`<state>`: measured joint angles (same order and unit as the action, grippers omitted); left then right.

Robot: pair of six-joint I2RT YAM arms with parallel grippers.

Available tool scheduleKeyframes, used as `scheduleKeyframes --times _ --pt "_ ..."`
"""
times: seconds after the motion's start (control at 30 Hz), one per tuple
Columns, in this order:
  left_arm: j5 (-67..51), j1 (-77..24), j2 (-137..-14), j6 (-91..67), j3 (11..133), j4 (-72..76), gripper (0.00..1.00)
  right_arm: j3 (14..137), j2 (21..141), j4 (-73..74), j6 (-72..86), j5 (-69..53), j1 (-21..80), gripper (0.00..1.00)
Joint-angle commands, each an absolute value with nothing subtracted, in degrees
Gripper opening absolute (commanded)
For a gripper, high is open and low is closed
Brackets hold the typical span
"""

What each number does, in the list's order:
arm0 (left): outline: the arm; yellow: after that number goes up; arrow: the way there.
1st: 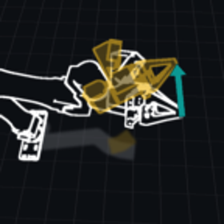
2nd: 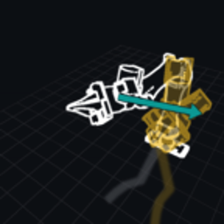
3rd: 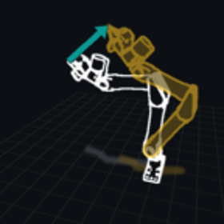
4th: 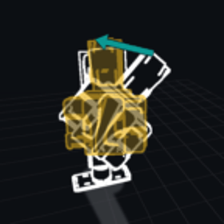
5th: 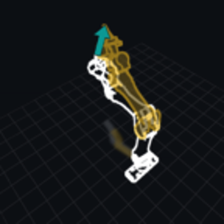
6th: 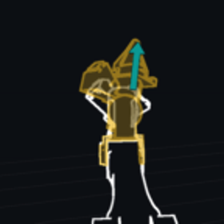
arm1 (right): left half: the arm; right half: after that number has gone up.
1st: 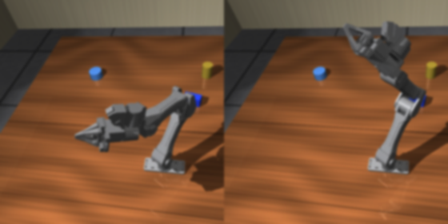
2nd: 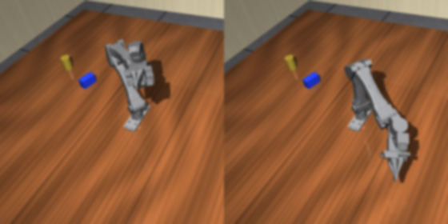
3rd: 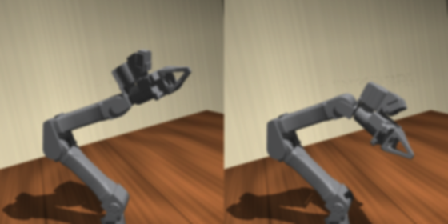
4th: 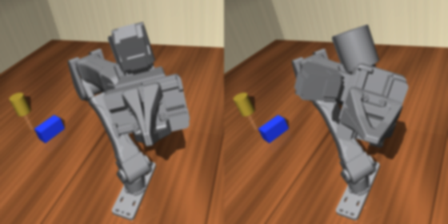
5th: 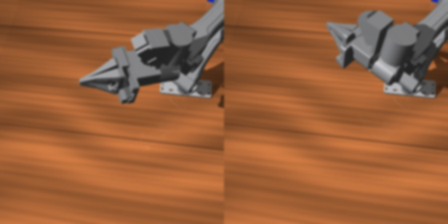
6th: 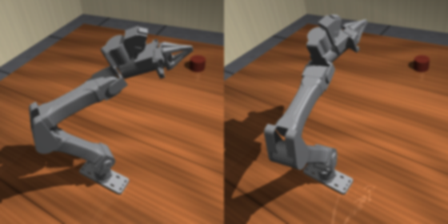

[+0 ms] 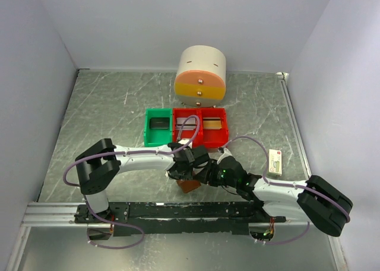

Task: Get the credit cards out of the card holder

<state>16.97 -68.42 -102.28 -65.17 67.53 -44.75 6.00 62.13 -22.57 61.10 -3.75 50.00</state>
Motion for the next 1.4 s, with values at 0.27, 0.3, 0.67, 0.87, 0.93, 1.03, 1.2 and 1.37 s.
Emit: scheduleKeyframes --times 0.27,0.3,0.67,0.87,0.93,1.03,1.2,1.37 --pt "20.03 -68.99 -96.14 -65.81 63.45 -47.07 0.48 4.24 62.21 -18.52 60.47 -3.25 50.1 0.39" --pt "19.85 -69.06 -95.88 -65.98 63.07 -46.96 0.48 4.18 62.4 -18.8 60.49 -3.24 50.1 0.39" --pt "18.17 -69.35 -88.44 -68.18 55.38 -39.75 0.5 7.32 63.59 -15.6 57.8 -3.96 50.1 0.39" --pt "20.24 -69.35 -84.74 -70.27 50.79 -37.85 0.42 11.81 62.71 -9.46 52.85 -4.62 50.1 0.41" --pt "20.34 -69.35 -84.47 -70.84 49.85 -37.24 0.42 13.85 62.91 -6.57 50.81 -4.57 50.12 0.42" --pt "20.3 -69.35 -84.09 -72.06 48.9 -37.02 0.39 16.35 63.43 -3.42 48.91 -4.83 50.1 0.43" --pt "20.61 -69.35 -81.85 -73.41 45.93 -34.92 0.41 18.78 63.89 -1.56 46.85 -5.96 50.11 0.44" --pt "20.07 -69.35 -81.26 -74.15 44.29 -33.5 0.42 20.74 66.08 -0.88 45.49 -6.49 50.12 0.46"
